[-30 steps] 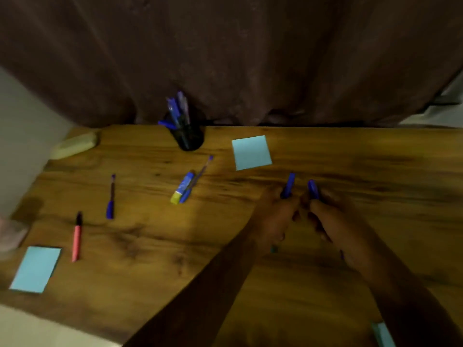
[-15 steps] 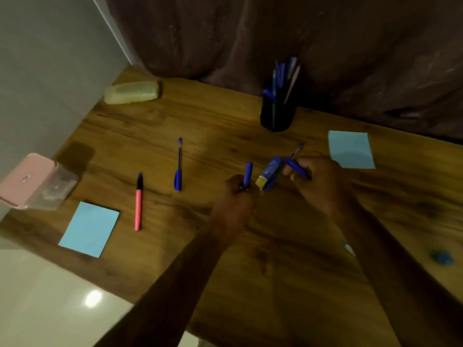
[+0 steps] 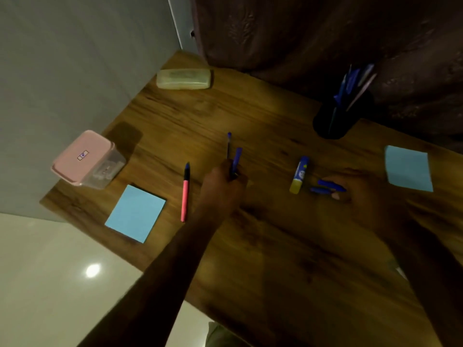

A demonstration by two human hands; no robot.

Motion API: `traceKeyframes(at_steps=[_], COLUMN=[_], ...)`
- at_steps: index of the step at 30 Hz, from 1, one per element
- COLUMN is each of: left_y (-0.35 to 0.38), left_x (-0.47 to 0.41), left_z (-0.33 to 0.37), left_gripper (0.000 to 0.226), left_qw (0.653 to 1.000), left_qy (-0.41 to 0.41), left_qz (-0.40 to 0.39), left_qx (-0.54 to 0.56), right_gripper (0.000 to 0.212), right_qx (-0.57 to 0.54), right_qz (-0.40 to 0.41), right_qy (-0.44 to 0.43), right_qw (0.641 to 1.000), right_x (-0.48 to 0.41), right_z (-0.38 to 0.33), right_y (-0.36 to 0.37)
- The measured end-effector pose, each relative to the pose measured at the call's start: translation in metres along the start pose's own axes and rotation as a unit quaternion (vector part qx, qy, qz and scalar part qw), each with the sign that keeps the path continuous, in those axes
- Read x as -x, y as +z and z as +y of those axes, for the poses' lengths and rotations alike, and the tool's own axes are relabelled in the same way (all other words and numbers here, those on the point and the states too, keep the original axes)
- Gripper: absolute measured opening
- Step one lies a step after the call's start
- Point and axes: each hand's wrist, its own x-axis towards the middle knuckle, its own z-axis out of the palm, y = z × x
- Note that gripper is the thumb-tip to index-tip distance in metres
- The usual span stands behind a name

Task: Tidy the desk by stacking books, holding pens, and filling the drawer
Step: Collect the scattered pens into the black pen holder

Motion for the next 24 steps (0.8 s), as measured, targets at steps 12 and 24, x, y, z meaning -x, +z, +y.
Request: traceKeyframes(at_steps=[12,24], left_y=[-0.042,-0.088], left_x=[-0.017,-0.005], left_z=[-0.019,-0.06], left_gripper=[0.011,0.014], left_qw=[0.998,0.985], left_qy=[-0.037,-0.069], left_qz=[0.051,0.104], left_qx=[-0.004,-0.12], right_gripper=[0.021,0.026], right_qx=[-0.081,0.16], right_qz=[0.052,0.043], right_qy=[-0.169,-0.255], right_qw=[0.981,0.953], right_x=[-0.027,-0.074], right_z=[-0.121,-0.175], right_y=[-0.009,0.031])
